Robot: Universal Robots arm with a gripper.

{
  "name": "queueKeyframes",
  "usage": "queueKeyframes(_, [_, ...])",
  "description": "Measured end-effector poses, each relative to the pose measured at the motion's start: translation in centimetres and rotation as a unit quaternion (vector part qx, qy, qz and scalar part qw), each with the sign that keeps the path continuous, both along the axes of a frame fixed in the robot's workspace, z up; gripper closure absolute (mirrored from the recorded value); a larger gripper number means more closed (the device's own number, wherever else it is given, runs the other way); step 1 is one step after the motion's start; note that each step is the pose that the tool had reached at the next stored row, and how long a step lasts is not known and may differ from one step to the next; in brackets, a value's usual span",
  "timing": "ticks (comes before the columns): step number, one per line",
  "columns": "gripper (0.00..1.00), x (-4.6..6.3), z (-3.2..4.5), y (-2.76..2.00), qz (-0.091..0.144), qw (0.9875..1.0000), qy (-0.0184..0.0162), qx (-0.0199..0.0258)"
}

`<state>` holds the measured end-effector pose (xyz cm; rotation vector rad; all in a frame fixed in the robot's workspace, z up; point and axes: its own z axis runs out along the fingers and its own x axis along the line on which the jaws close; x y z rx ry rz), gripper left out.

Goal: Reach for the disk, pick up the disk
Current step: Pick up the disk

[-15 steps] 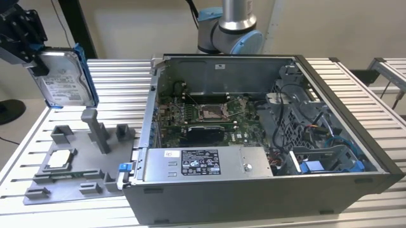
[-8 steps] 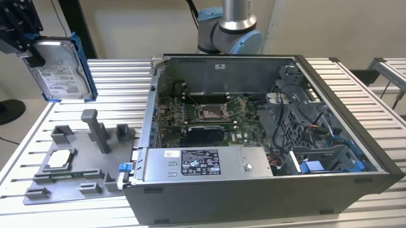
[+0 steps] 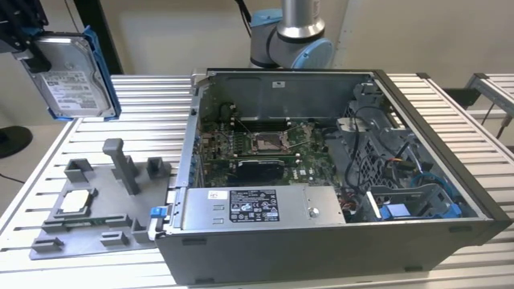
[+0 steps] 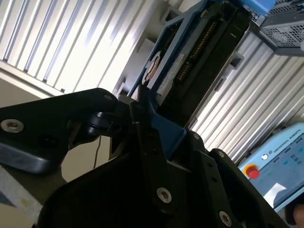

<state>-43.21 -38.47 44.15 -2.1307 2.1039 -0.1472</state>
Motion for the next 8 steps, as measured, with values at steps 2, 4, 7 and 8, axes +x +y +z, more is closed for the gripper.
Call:
queueKeyframes(2, [1.0,0.0,0.27,0.0,0.0,1.0,-0.001,-0.0001])
queueKeyframes(4, [1.0,0.0,0.59,0.0,0.0,1.0,-0.0014,-0.0001])
queueKeyframes(7, [1.0,0.0,1.48,0.0,0.0,1.0,-0.0021,-0.0001])
queueKeyframes(8, [1.0,0.0,1.86,0.0,0.0,1.0,-0.0025,-0.0001])
